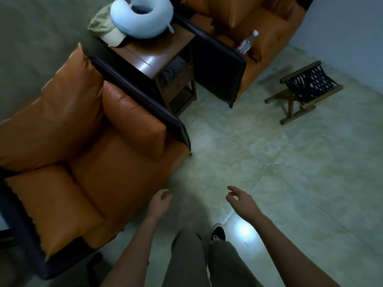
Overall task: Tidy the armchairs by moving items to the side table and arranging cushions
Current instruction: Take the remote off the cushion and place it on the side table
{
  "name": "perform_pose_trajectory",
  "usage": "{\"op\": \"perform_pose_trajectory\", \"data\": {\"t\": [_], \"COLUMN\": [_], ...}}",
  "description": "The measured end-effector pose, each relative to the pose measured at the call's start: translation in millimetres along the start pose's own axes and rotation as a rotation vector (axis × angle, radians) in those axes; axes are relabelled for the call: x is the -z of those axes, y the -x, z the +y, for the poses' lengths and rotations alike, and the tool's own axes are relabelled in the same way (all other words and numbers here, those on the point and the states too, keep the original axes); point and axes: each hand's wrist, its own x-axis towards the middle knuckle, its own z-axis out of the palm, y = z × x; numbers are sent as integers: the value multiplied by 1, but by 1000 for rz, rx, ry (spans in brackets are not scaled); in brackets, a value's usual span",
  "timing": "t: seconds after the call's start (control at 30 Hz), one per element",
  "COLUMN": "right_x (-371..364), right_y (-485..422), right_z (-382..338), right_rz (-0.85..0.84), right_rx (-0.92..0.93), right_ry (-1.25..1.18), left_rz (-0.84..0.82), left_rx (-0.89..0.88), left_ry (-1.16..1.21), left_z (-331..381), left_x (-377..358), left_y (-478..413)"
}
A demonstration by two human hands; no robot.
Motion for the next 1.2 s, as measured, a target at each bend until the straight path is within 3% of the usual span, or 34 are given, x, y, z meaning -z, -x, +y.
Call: {"op": "perform_pose_trajectory", "data": {"t": [0.13,0.53,0.77,0.9,1.2], "right_x": [28,121,184,235,395], "right_y": [8,-23,-74,-114,-230], "right_z": [-19,-133,-164,-170,-204], "right_rz": [-27,161,213,247,206], "right_rx": [-24,37,20,37,122], "right_ry": [36,-67,-162,-207,-81], "left_rz": [8,-150,-213,-200,-77], "left_rx": [5,-324,-346,-303,-356], "left_ry": [86,-11,-32,41,-27], "left_z": [35,174,264,284,460], "left_x": [18,54,41,13,-17], "left_y": [16,-36,-80,-141,-146]}}
